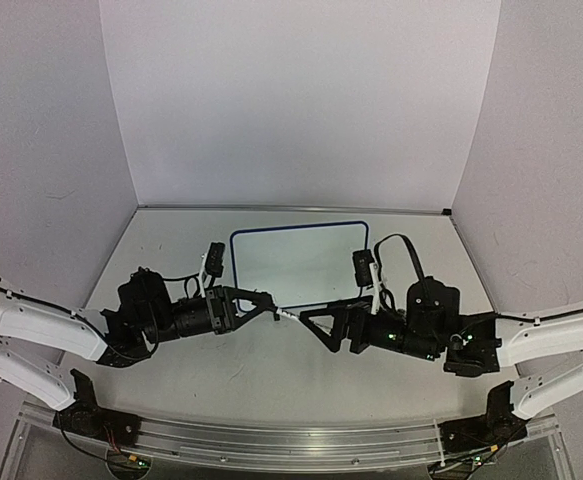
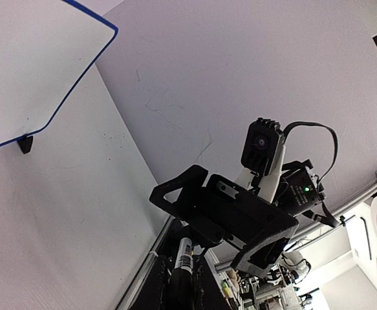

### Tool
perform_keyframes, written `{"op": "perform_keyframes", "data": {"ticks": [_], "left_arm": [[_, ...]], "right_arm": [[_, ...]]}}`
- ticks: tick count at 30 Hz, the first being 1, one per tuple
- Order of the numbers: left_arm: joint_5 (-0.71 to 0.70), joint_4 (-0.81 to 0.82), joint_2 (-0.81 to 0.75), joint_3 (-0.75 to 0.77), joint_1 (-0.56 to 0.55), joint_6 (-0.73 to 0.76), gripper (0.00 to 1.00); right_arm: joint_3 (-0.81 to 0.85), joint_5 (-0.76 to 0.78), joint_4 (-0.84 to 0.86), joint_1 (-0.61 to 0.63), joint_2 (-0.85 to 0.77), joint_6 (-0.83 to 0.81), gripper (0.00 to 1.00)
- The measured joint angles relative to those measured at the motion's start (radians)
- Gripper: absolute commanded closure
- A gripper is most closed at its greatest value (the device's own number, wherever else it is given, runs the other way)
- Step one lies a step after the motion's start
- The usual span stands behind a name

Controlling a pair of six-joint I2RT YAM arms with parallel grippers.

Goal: Write a sentence on the whiteboard
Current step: Open the pen cap from the whiteboard marker.

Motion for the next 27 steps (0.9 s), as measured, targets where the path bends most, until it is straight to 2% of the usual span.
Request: {"op": "perform_keyframes", "data": {"ticks": [3, 10, 24, 27], "left_arm": [[0.000, 0.072, 0.000, -0.002, 0.000, 0.001, 1.00], [0.000, 0.231, 0.013, -0.030, 0.000, -0.012, 1.00], [0.011, 0.261, 0.061, -0.029, 0.000, -0.015, 1.00], [0.012, 0.270, 0.061, -0.029, -0.001, -0.015, 1.00]], "right_arm": [[-0.008, -0.033, 0.121, 0.000, 0.010, 0.034, 0.13], [-0.008, -0.087, 0.262, 0.000, 0.051, 0.084, 0.24], [-0.008, -0.164, 0.343, -0.001, 0.092, 0.130, 0.48], [-0.008, -0.170, 0.343, -0.001, 0.093, 0.133, 0.50]]}}
